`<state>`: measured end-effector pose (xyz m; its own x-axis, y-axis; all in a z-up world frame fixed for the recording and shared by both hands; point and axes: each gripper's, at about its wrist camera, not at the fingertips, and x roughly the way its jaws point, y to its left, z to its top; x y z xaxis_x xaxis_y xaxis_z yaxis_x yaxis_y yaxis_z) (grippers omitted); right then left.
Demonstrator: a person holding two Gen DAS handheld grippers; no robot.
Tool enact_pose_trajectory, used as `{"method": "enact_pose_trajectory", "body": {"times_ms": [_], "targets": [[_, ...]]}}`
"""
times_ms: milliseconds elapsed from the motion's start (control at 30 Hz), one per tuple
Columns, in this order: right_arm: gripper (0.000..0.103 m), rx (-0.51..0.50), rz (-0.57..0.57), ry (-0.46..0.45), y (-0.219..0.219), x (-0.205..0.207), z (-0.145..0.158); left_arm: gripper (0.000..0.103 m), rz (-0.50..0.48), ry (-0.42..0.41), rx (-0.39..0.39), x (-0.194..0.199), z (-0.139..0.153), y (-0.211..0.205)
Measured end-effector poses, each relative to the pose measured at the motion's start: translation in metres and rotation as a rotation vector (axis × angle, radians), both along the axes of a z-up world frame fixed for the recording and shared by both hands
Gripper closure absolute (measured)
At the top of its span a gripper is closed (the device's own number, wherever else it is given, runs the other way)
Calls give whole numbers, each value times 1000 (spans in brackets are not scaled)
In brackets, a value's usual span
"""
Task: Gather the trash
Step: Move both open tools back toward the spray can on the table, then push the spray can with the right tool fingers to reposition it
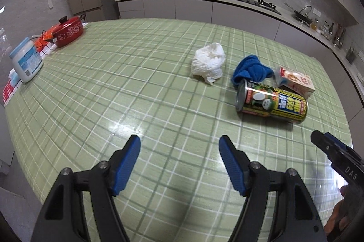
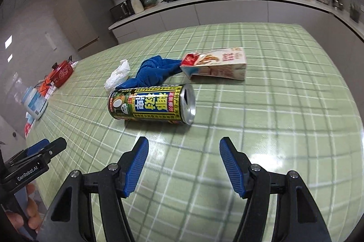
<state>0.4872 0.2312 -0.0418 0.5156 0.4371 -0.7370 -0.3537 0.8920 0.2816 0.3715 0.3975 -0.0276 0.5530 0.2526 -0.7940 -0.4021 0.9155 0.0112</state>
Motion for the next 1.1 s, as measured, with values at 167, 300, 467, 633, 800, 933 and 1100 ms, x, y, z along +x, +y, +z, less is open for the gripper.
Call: {"method": "enact_pose_trajectory", "body": {"times_ms": [167, 300, 467, 633, 800, 933, 1100], "targets": [[36, -13, 48, 1, 22, 18, -6, 30, 22, 24, -5, 7, -9, 12], [36, -34, 59, -8, 34, 23, -8, 30, 29, 24, -21, 11, -11, 25], [36, -47, 43, -8, 47, 27, -10, 30, -12, 22, -14, 19, -10, 38], [36, -46, 6, 0, 59, 22, -8, 30, -45, 34, -22, 26, -14, 59], [36, -18, 9, 25, 78, -3, -5, 30, -76, 44, -28, 32, -17, 80], [36, 18, 48, 53, 101, -28, -6, 30, -94, 41, -34, 33, -17, 96], [36, 46, 137, 44, 139, -57, 1, 30, -96, 27, -37, 32, -12, 113]]}}
